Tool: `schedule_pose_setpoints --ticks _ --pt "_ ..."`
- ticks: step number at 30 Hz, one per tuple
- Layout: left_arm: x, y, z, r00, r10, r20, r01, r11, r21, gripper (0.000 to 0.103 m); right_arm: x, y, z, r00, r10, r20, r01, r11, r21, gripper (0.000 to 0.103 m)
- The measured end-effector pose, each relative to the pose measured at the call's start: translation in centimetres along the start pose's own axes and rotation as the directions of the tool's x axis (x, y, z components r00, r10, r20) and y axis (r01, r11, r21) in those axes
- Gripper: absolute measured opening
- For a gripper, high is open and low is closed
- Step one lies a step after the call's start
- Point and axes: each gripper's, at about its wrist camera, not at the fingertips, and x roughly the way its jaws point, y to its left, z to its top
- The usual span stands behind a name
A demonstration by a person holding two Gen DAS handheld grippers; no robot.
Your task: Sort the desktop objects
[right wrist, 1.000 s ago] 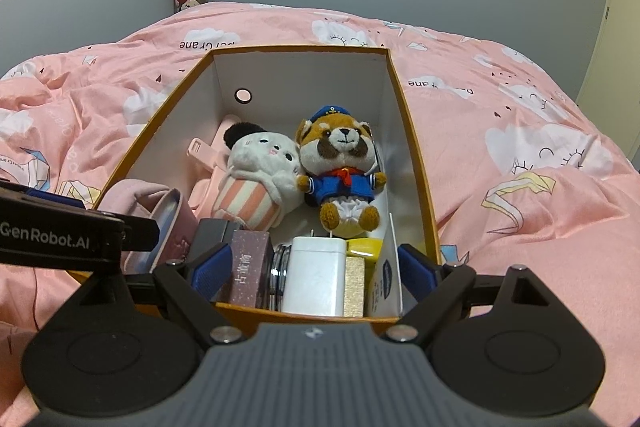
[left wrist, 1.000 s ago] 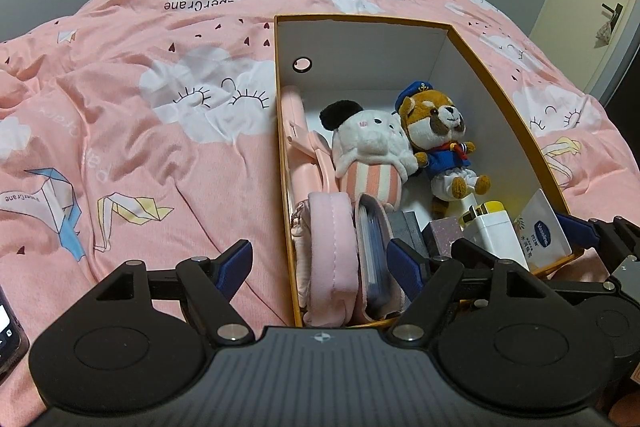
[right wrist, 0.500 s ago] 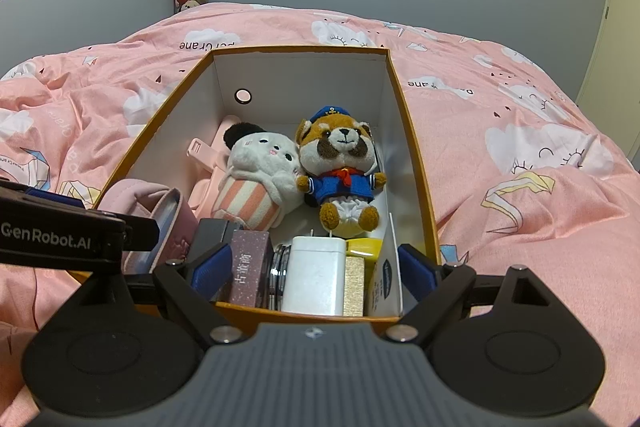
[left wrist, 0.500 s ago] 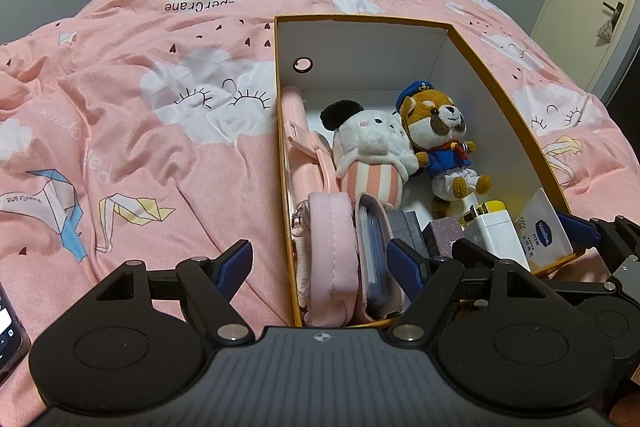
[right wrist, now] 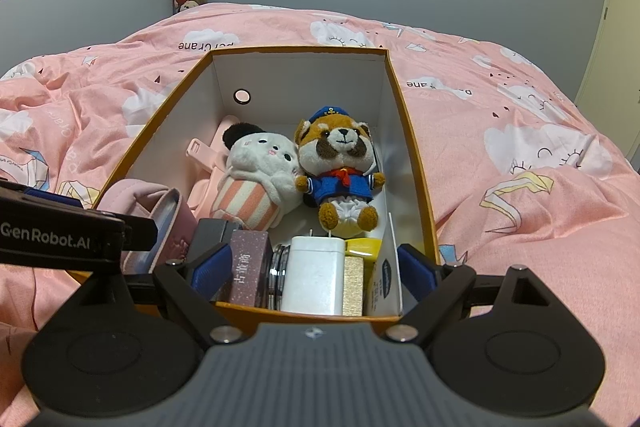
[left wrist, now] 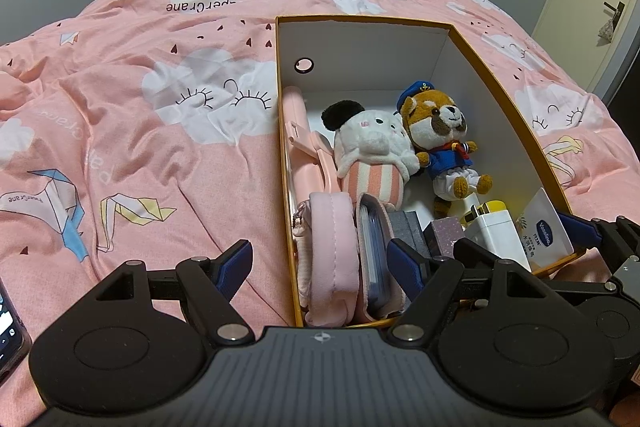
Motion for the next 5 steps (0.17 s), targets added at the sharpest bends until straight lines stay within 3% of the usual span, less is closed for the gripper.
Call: schedule_pose_setpoints --ticks 5 --pt "-0.12 0.19 -0.01 1.000 0.003 0.004 -0.003 1.000 -0.002 0.087 0.01 0.12 0.00 1.000 -0.002 -0.002 0.002 1.000 -0.003 0.089"
